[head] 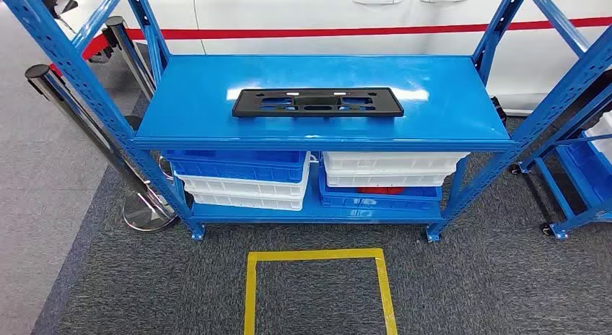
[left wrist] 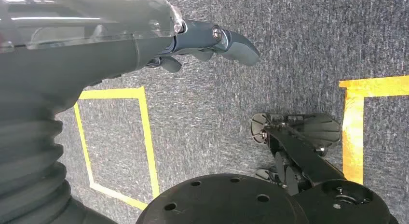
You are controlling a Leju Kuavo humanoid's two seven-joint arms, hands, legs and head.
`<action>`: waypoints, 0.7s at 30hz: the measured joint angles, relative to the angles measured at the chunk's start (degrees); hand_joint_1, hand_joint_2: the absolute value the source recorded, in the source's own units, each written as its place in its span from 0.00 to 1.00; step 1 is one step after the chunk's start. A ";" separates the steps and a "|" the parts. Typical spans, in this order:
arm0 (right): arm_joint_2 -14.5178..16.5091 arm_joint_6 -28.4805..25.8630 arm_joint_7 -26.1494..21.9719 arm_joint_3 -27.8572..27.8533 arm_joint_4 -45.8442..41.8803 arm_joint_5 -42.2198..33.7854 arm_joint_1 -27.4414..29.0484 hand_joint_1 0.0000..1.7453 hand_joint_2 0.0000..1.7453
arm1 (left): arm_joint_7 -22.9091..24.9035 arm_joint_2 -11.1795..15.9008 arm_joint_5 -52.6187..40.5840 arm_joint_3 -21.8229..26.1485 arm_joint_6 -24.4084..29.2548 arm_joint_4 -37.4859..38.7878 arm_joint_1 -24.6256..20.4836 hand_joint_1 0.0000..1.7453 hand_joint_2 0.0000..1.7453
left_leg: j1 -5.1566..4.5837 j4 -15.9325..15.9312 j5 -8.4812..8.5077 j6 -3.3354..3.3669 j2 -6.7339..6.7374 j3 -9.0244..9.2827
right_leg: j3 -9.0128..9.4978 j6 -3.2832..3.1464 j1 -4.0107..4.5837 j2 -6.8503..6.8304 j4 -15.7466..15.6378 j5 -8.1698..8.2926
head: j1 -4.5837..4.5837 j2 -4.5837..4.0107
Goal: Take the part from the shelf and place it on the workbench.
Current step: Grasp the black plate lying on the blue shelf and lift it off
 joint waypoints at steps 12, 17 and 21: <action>0.00 -0.01 0.01 -0.13 0.03 0.01 -0.11 0.00 1.00 | 0.00 0.00 0.01 0.00 0.01 0.01 -0.12 0.00 1.00 | 0.00 0.00 0.00 0.00 0.00 0.00 | 0.02 0.00 0.00 0.00 0.00 0.00 | 0.00 -0.01; 0.17 -1.00 0.50 -3.97 0.95 2.50 -1.67 0.00 0.50 | -0.15 0.00 1.70 0.00 1.56 0.08 -1.59 0.00 1.00 | 0.00 0.01 0.01 0.00 0.00 0.01 | 0.03 0.00 -0.01 -0.01 0.00 0.01 | 0.00 -0.01; 0.63 -2.56 1.27 -8.76 2.13 6.58 -3.38 0.00 0.00 | -0.59 0.00 4.42 0.02 3.99 0.77 -3.38 0.00 0.00 | -0.01 0.02 0.01 0.01 0.00 0.03 | 0.10 0.00 -0.01 -0.01 0.00 0.01 | 0.00 0.00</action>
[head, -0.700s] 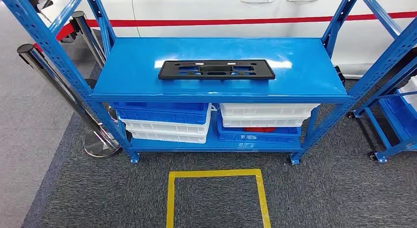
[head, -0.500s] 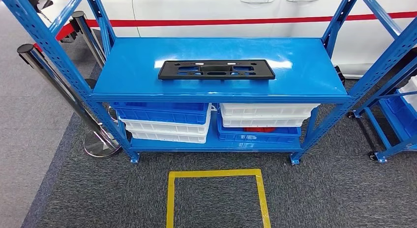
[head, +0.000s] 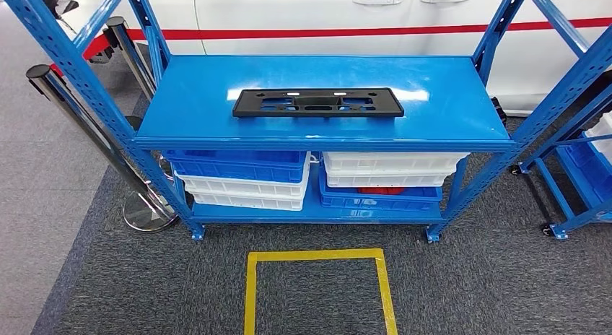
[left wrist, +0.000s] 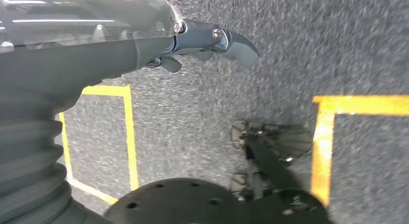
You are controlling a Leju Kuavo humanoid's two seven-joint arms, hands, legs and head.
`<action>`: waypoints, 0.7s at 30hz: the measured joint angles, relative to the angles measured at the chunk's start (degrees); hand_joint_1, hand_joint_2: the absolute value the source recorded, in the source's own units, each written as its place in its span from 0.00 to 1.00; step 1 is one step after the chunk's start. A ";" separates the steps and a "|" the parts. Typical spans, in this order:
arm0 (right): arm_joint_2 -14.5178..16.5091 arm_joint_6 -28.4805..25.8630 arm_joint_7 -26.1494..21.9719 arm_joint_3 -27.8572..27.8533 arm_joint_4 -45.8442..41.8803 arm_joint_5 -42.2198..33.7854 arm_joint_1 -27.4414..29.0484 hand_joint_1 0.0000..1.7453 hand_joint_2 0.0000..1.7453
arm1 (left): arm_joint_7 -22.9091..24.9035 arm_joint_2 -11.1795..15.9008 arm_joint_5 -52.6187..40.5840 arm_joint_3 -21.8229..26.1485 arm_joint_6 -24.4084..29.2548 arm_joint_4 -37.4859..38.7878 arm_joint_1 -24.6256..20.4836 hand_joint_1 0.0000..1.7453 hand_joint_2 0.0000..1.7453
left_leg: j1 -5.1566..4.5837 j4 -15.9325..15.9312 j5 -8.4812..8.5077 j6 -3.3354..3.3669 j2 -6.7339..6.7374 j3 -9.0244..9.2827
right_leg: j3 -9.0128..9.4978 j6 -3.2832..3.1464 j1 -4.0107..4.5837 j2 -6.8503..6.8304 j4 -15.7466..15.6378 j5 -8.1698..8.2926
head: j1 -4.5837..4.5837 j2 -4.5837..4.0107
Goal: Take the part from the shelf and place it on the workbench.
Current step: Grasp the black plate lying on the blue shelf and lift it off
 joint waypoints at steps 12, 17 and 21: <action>2.54 -3.27 -0.61 -18.40 4.21 10.55 -5.66 0.00 1.00 | -0.63 -0.28 7.88 0.29 7.80 4.29 -4.89 0.00 0.00 | 0.00 0.00 0.01 0.00 0.00 0.00 | 0.01 0.00 0.00 0.00 0.01 0.00 | 0.00 0.00; 3.38 -2.50 -4.99 -26.10 5.32 11.91 -8.60 0.00 1.00 | -0.96 -0.71 10.36 0.84 10.68 5.81 -6.30 0.00 0.00 | 0.00 0.01 0.02 0.01 0.00 0.01 | 0.03 0.00 0.00 0.00 0.02 0.00 | 0.00 0.00; 3.56 0.72 -10.09 -30.61 5.80 11.93 -10.96 0.00 1.00 | -1.57 -1.07 11.28 0.96 12.64 6.69 -7.15 0.00 0.00 | 0.00 0.02 0.03 0.04 0.00 0.01 | 0.03 0.00 0.00 0.00 0.02 0.00 | 0.00 0.00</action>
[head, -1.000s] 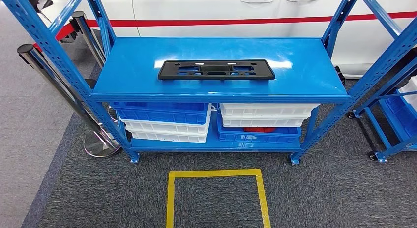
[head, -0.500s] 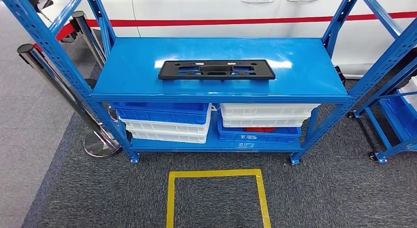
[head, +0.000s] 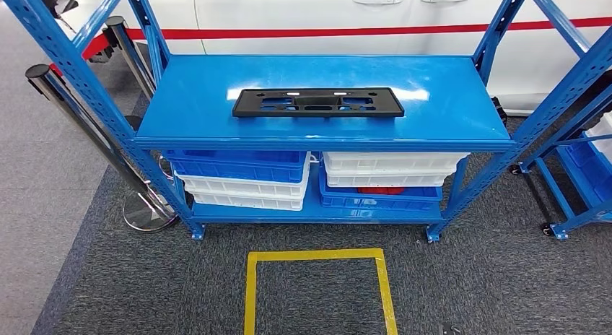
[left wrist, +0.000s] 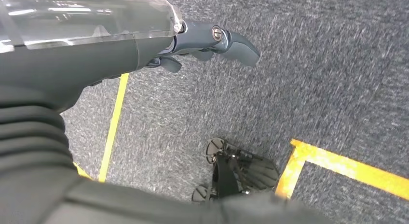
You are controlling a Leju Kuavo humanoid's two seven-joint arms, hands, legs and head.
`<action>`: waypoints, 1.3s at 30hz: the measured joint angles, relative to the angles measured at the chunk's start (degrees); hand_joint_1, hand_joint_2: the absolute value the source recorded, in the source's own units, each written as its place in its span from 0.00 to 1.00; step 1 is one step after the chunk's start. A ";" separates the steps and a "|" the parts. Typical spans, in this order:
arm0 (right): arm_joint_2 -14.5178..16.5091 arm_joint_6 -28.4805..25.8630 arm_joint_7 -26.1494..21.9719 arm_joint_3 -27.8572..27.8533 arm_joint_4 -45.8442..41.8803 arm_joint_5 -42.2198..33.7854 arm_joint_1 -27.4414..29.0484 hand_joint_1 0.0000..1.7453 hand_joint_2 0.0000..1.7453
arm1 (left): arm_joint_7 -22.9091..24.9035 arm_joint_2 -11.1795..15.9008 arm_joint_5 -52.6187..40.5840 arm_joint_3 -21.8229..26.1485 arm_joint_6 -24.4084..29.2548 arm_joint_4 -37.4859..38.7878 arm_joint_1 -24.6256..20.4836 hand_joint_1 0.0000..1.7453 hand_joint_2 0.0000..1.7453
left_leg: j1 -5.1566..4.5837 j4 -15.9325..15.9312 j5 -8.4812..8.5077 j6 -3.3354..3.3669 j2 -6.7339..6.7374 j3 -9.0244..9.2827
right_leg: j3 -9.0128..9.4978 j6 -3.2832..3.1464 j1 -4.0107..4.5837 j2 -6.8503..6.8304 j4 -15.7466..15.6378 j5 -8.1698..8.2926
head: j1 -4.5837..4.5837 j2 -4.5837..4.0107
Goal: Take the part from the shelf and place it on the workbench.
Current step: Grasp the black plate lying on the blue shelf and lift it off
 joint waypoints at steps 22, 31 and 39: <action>0.21 29.79 -22.29 -1.02 -10.25 -10.27 -12.04 0.00 1.00 | -0.50 -0.49 -1.56 -1.19 2.88 1.63 -2.33 0.00 0.00 | 0.00 0.04 0.08 0.02 -0.02 0.15 | 0.02 0.05 -0.01 -0.03 0.01 0.05 | 0.00 -0.01; 1.09 36.22 -22.90 8.20 -24.02 -20.01 -12.13 0.00 1.00 | -0.40 -0.61 -2.33 -1.51 2.80 1.77 -2.53 0.00 0.00 | 0.00 0.03 0.08 0.02 -0.02 0.14 | 0.02 0.05 0.00 -0.02 0.02 0.05 | 0.00 0.00; 2.43 41.10 -23.56 17.21 -37.87 -26.83 -11.84 0.00 1.00 | -0.29 -0.83 -2.85 -1.81 2.80 2.03 -2.57 0.00 0.00 | 0.00 0.04 0.08 0.02 -0.02 0.15 | 0.01 0.05 0.00 -0.02 0.02 0.05 | 0.00 0.00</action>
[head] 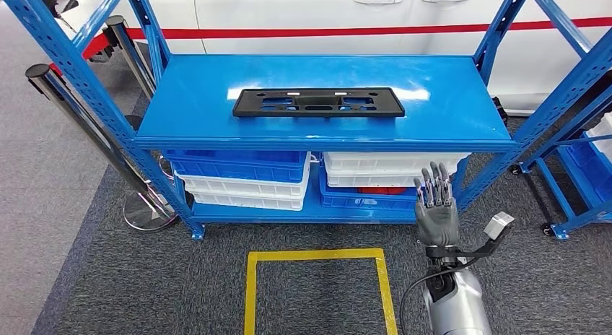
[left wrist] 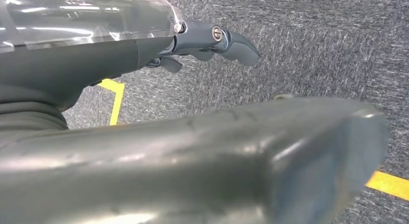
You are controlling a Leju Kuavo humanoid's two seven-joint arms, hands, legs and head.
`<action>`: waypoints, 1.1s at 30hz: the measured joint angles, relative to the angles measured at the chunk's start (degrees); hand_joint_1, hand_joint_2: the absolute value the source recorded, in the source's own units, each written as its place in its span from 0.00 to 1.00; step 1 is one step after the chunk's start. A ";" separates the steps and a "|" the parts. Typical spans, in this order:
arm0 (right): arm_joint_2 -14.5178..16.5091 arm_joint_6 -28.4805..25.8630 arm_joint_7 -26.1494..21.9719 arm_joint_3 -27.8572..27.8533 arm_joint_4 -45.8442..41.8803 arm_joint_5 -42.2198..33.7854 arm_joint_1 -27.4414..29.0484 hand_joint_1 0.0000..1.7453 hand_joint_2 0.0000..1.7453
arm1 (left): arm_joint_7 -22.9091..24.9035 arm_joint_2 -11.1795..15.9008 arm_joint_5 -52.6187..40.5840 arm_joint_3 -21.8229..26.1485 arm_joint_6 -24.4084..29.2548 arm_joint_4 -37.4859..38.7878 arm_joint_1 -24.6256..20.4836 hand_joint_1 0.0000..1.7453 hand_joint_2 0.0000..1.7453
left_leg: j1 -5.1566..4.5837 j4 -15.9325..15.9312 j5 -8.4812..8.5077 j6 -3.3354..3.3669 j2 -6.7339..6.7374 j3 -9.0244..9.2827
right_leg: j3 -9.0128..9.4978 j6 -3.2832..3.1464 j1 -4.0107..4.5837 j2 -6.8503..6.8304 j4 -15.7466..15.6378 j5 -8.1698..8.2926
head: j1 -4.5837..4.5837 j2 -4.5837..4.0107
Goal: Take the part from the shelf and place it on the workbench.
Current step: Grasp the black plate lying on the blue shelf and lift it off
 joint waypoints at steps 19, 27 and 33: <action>3.03 10.96 -2.94 22.34 -30.45 -13.33 2.69 0.00 1.00 | 0.48 -0.30 -1.85 -1.12 -0.03 0.25 0.18 0.00 0.00 | 0.00 -0.02 0.00 0.00 0.00 -0.01 | 0.00 0.00 0.00 0.01 0.01 0.00 | 0.00 0.00; 4.01 13.53 -3.51 32.62 -39.96 -20.28 3.65 0.00 0.75 | 1.36 -0.47 -3.21 -2.06 -0.42 0.55 0.25 0.00 0.00 | -0.19 0.29 -0.10 0.65 0.02 -0.21 | 0.04 0.52 -0.42 0.01 -0.40 0.30 | -0.06 0.00; 4.22 10.65 0.44 35.43 -42.07 -25.26 3.73 0.00 0.00 | 0.91 -0.83 -3.73 -2.49 -1.08 0.56 0.10 0.00 0.00 | 0.37 -2.12 1.21 2.06 0.20 0.93 | -5.55 0.85 -0.08 0.32 10.69 -5.08 | 0.17 0.00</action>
